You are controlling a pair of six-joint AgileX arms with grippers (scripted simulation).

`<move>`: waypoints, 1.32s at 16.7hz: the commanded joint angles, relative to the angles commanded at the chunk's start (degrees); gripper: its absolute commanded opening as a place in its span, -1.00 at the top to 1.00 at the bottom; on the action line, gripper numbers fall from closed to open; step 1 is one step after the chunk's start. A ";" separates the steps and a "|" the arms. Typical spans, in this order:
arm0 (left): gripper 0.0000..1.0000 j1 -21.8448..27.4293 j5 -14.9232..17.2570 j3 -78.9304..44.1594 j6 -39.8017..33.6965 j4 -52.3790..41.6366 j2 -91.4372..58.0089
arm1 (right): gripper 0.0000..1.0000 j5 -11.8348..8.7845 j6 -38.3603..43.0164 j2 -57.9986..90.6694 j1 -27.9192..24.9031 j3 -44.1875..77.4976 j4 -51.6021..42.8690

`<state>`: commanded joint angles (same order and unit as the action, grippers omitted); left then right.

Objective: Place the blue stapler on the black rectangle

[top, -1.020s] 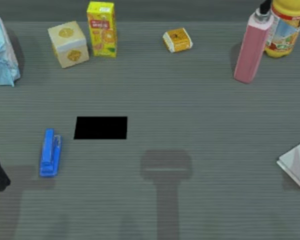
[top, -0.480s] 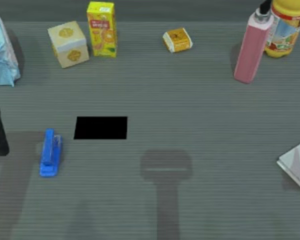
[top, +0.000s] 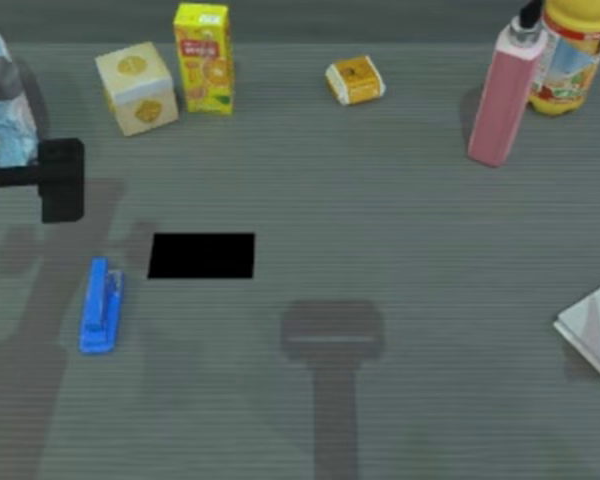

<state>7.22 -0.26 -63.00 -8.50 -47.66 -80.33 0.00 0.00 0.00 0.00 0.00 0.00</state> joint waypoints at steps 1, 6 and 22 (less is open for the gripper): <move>-1.00 0.46 -0.01 -3.93 -0.55 -3.01 -4.85 | -1.00 0.00 0.00 0.00 0.00 0.00 0.00; -1.00 2.34 0.12 -20.75 -2.88 -14.82 -24.96 | -1.00 0.00 0.00 0.00 0.00 0.00 0.00; -1.00 3.05 0.31 -22.51 -3.70 -10.37 -36.94 | -1.00 0.00 0.00 0.00 0.00 0.00 0.00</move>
<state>10.27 0.06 -85.51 -12.20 -58.03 -117.27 0.00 0.00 0.00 0.00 0.00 0.00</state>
